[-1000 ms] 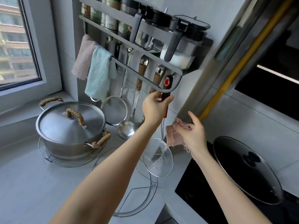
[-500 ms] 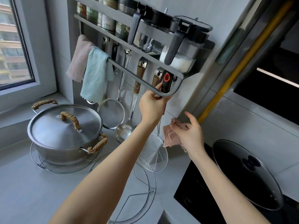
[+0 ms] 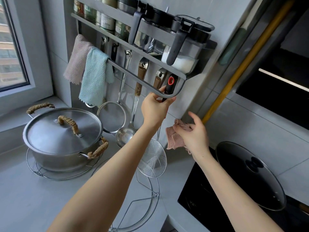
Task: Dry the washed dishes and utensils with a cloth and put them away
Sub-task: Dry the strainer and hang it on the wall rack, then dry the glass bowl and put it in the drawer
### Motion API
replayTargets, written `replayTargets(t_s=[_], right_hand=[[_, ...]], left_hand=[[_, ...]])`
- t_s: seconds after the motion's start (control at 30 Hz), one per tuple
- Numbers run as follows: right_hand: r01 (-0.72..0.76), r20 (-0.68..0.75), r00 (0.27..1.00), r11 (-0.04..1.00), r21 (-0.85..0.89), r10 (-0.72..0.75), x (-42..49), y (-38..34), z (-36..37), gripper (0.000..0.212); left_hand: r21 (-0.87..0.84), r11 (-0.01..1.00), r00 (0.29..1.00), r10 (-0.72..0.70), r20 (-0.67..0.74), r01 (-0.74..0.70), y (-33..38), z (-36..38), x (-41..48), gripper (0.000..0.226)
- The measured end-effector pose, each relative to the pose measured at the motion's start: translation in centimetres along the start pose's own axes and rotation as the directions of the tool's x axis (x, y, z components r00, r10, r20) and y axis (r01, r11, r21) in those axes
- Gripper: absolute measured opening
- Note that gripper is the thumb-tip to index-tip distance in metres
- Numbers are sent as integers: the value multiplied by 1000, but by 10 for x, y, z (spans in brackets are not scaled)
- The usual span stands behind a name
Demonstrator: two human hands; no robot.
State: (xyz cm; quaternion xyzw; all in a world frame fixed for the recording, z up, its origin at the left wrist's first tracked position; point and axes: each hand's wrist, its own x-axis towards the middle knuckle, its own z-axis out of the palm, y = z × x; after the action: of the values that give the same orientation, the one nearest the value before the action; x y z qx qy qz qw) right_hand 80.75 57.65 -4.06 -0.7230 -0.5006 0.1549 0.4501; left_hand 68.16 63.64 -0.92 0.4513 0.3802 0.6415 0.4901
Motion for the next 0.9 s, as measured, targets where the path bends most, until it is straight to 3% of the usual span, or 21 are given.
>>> replayTargets(t_s=[0.17, 0.6, 0.8, 0.9], right_hand=[[7, -1, 1000, 1000, 14, -7, -3, 0, -1, 79], [73, 57, 995, 995, 68, -77, -21, -6, -4, 63], [112, 253, 955, 976, 187, -158, -64, -20, 17, 53], [144, 402, 885, 959, 245, -236, -89, -37, 46, 50]], left_hand=[[81, 997, 999, 17, -51, -13, 2, 1, 8, 47], [402, 916, 1000, -15, 27, 3, 1, -16, -9, 37], [470, 879, 995, -98, 11, 82, 5, -98, -51, 29], [555, 815, 986, -131, -106, 168, 13, -168, -82, 27]])
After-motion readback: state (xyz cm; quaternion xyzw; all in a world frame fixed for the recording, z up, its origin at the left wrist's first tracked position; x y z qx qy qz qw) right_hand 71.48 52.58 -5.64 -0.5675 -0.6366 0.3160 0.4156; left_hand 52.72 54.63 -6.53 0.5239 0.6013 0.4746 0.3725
